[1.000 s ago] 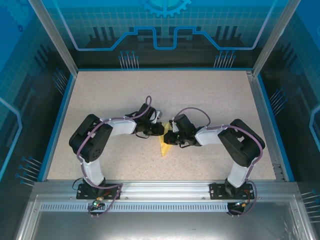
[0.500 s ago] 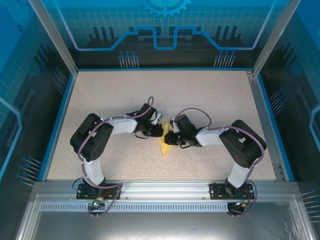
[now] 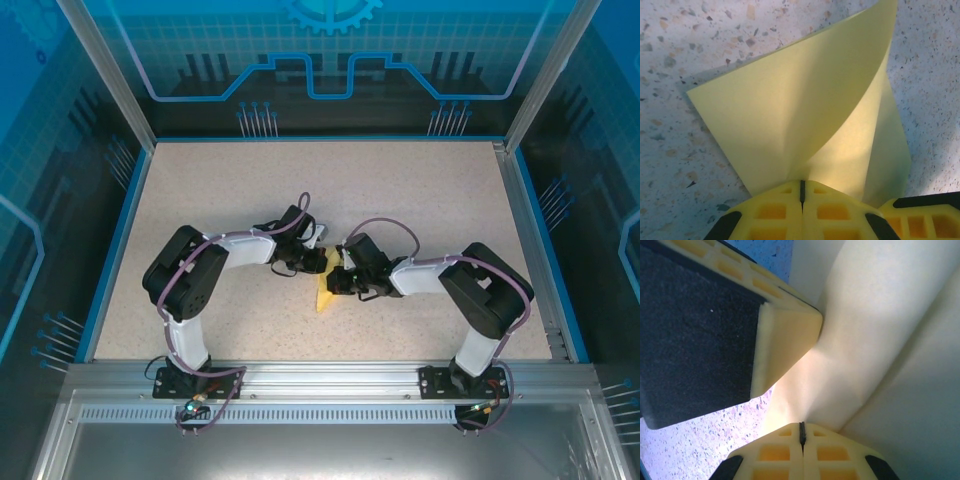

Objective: Fold a paper plane with a square sheet of paper (pick it up from the middle)
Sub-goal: Fourth fold the wing at the center of the table.

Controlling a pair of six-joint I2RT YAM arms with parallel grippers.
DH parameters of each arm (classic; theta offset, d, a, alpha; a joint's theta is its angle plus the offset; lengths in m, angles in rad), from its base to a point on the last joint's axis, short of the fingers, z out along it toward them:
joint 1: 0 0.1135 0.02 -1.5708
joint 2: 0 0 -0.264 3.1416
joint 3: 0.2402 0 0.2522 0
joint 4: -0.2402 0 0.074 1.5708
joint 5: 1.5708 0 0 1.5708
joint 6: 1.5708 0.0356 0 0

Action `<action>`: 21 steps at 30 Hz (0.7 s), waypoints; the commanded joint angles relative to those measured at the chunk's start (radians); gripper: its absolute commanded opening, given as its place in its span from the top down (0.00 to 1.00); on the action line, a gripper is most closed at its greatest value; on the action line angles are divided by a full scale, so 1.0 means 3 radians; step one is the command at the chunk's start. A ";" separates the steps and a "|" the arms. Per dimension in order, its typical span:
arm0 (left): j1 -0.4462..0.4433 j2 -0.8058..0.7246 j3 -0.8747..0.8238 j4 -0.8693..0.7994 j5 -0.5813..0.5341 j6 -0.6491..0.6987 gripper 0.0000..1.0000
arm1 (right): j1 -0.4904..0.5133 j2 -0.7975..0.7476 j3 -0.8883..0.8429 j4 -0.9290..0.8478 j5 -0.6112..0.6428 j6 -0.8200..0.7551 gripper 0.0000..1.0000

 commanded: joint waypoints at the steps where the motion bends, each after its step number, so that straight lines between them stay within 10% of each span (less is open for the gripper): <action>1: 0.0022 0.0241 -0.0046 -0.0282 -0.0350 0.0116 0.97 | 0.0079 0.0037 0.0012 -0.0249 0.0016 -0.0023 0.96; 21: 0.0013 0.0173 -0.0071 -0.0171 -0.0275 0.0173 1.00 | -0.0453 0.0278 0.0359 -0.0064 -0.0227 -0.0094 0.96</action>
